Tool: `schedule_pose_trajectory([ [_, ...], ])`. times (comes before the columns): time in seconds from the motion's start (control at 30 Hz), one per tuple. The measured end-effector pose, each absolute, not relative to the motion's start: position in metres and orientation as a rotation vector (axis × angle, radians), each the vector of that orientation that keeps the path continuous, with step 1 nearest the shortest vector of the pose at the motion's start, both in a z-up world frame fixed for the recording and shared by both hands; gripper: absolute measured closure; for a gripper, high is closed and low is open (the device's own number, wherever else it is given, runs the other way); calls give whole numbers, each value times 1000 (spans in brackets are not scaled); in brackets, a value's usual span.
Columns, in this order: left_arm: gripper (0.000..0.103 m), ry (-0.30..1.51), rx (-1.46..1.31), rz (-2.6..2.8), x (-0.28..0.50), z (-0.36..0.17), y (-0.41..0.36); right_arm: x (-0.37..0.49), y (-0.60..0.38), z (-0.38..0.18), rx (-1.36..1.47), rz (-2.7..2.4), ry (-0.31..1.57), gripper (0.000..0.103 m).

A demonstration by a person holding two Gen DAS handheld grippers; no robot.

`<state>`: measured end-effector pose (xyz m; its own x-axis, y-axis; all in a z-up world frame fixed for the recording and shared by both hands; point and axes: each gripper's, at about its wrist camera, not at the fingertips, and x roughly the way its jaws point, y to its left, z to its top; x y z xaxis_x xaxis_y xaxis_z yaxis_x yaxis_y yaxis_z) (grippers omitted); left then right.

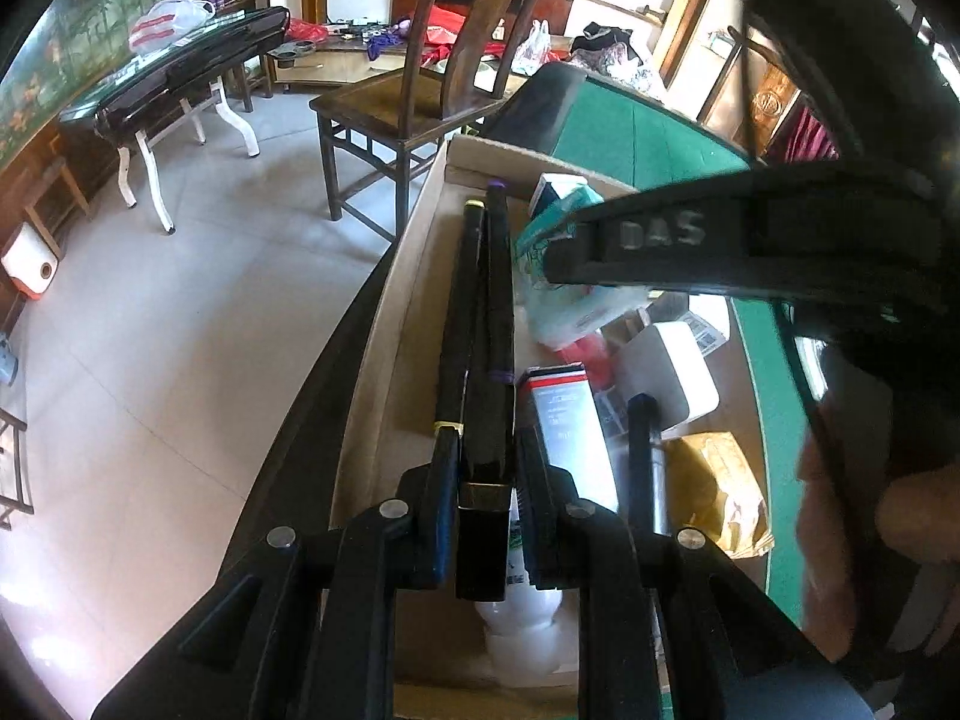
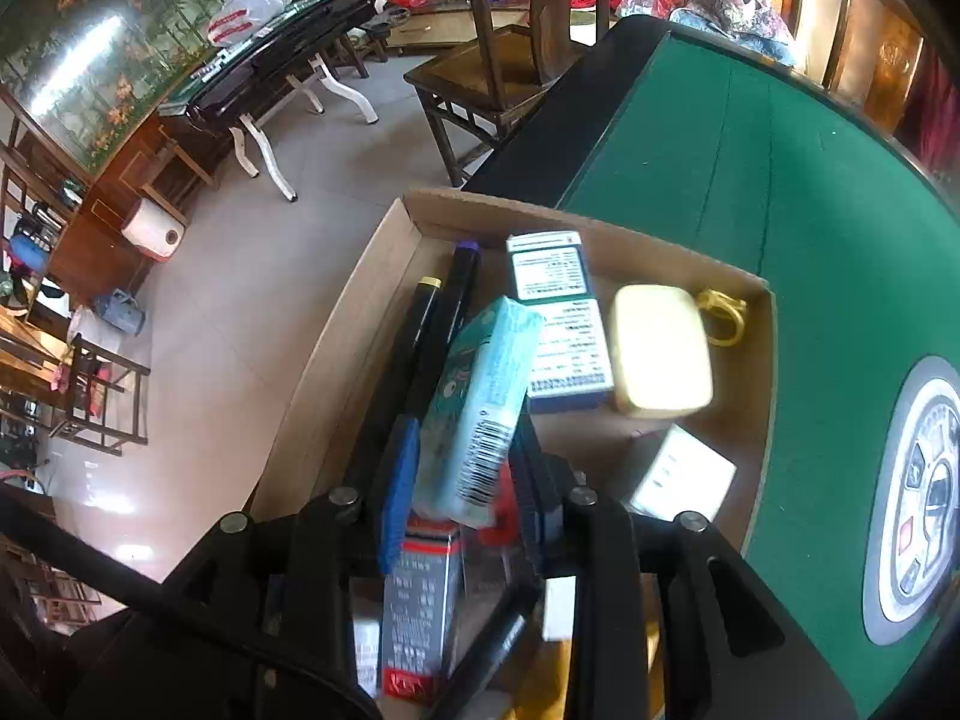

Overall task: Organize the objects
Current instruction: 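Open both grippers to release the plug and tissue pack into the tray, then move back to the felt and grasp the yellow jar with the right gripper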

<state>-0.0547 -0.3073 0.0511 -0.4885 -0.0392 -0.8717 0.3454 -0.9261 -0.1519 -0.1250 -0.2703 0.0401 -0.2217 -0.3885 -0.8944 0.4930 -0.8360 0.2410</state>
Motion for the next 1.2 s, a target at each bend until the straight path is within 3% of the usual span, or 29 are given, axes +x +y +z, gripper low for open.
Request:
schedule_pose_trajectory([
  [0.13, 87, 469, 1413, -2492, -52, 58, -303, -119, -260, 50, 1475, -2089, 82, 74],
  [0.33, 87, 429, 1344, -2547, -48, 78, -285, -118, -195, 68, 1448, -2124, -154, 74],
  [0.6, 87, 361, 1340, -2629, -49, 95, -241, -149, -21, 64, 1523, -2458, -316, 75],
  [0.73, 87, 332, 1363, -2655, -51, 99, -216, -164, 61, 56, 1640, -2630, -290, 75],
  [0.9, 87, 309, 1408, -2669, -55, 97, -189, -145, 147, 52, 1802, -2691, -635, 74],
  [1.0, 87, 312, 1427, -2672, -58, 95, -177, -129, 181, 43, 1892, -2652, -879, 68],
  [1.2, 87, 305, 1450, -2700, -62, 95, -156, -122, 194, 18, 1913, -2560, -1064, 67],
])
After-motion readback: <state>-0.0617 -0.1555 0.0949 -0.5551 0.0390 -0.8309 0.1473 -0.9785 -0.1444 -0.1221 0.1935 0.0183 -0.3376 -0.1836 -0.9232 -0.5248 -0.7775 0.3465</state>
